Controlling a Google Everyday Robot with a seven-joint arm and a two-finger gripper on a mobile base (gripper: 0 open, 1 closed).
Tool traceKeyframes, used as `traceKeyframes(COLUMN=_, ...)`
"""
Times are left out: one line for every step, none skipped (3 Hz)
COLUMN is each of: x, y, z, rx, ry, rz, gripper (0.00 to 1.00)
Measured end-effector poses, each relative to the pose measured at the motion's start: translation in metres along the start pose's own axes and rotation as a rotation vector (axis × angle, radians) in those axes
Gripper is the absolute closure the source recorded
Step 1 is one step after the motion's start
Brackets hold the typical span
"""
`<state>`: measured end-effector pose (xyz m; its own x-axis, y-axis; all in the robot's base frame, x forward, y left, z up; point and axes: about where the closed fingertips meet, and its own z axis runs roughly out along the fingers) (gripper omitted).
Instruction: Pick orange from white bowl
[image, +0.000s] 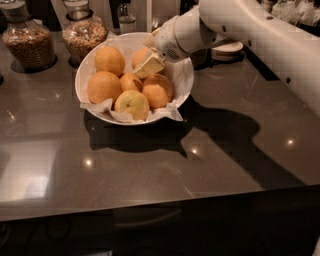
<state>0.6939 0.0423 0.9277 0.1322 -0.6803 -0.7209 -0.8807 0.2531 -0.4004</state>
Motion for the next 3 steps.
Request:
traceKeyframes(x=0.003, y=0.0072, z=0.0095, rx=-0.018, ry=0.009, rz=0.015, gripper=0.31)
traceKeyframes(x=0.0113, y=0.01, z=0.0086, rx=-0.015, ry=0.034, rz=0.038, gripper=0.29)
traceKeyframes(x=0.0091, y=0.0085, z=0.0064, rx=-0.014, ry=0.034, rz=0.038, gripper=0.28)
